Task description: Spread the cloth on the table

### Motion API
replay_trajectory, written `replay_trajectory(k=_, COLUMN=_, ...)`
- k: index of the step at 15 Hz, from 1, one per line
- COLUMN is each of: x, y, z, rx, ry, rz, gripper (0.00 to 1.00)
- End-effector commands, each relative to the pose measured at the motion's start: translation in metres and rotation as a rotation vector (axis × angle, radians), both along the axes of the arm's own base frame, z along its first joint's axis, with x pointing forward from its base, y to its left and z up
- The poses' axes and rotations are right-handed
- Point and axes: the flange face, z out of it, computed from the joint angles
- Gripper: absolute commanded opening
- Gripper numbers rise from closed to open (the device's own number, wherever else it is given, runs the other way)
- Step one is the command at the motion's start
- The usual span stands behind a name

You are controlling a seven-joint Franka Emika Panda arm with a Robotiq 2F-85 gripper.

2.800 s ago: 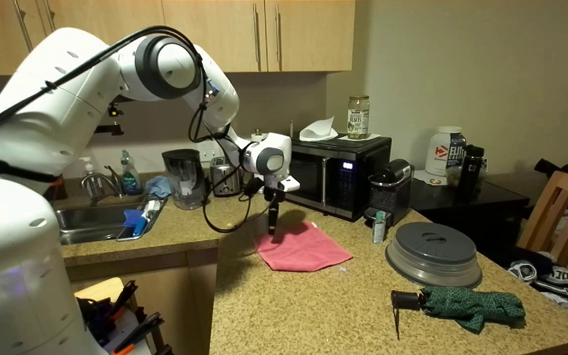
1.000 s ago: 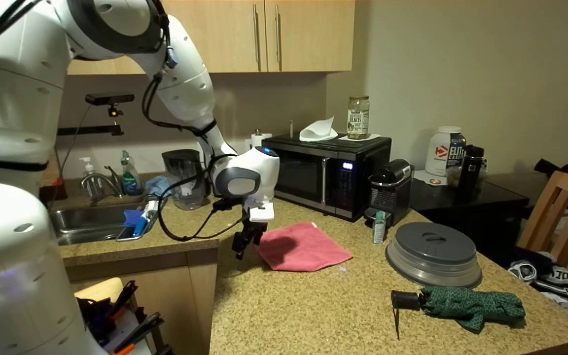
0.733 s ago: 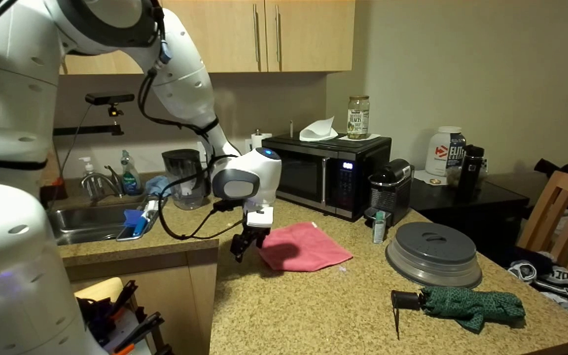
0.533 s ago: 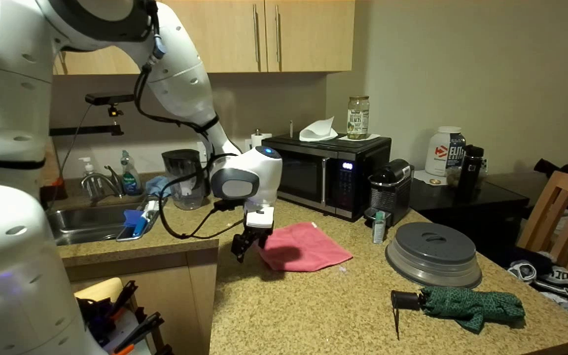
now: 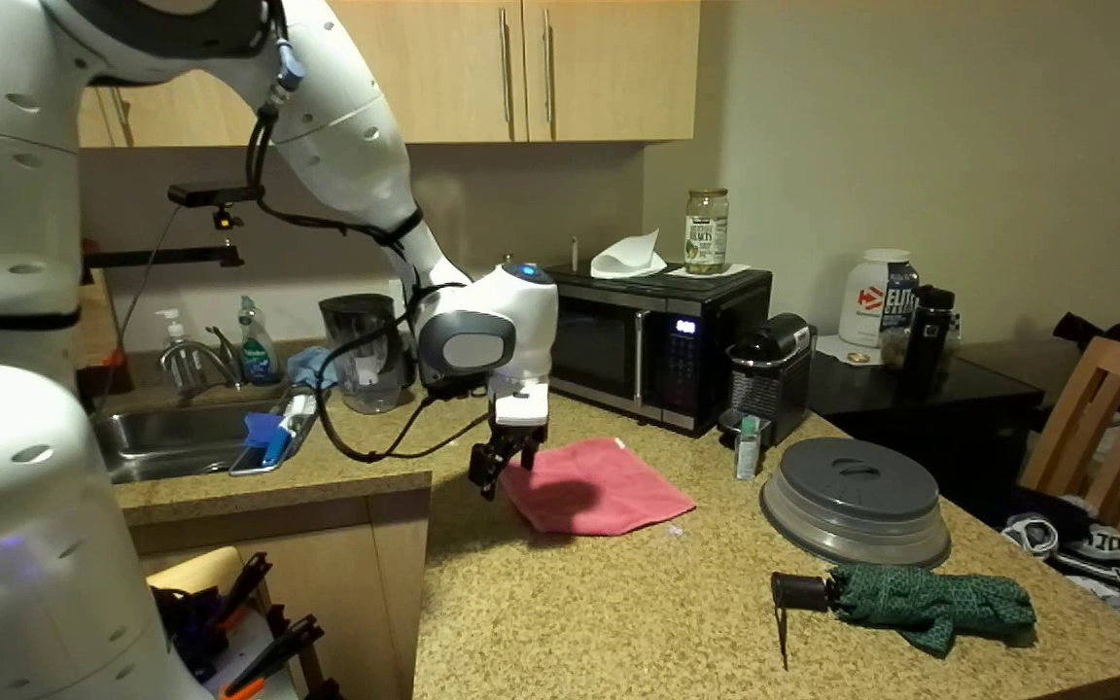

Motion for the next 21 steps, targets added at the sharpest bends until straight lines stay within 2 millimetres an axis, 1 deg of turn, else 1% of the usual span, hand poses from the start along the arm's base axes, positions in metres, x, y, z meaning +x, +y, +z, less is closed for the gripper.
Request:
replay_trajectory(k=1, x=0.01, y=-0.001, z=0.014, rx=-0.097, ry=0.008, rz=0.185, gripper=1.0)
replay_trajectory(k=4, x=0.028, y=-0.013, z=0.025, rx=-0.167, ry=0.052, rz=0.354, gripper=1.0)
replay_trajectory(k=6, x=0.04, y=-0.018, z=0.033, rx=-0.202, ry=0.074, rz=0.429, gripper=1.0)
replay_trajectory(k=9, x=0.056, y=-0.016, z=0.042, rx=-0.229, ry=0.055, rz=0.545, gripper=1.0)
replay_trajectory(k=11, x=0.064, y=-0.011, z=0.041, rx=-0.237, ry=0.045, rz=0.629, gripper=1.0)
replay_trajectory(k=14, x=0.077, y=-0.002, z=0.029, rx=-0.229, ry=0.045, rz=0.767, gripper=1.0)
replay_trajectory(k=17, x=0.088, y=0.007, z=0.011, rx=-0.214, ry=0.065, rz=0.913, gripper=1.0)
replay_trajectory(k=19, x=0.095, y=0.009, z=-0.002, rx=-0.212, ry=0.084, rz=0.999, gripper=1.0)
replay_trajectory(k=21, x=0.098, y=0.006, z=-0.011, rx=-0.217, ry=0.09, rz=1.005, gripper=1.0)
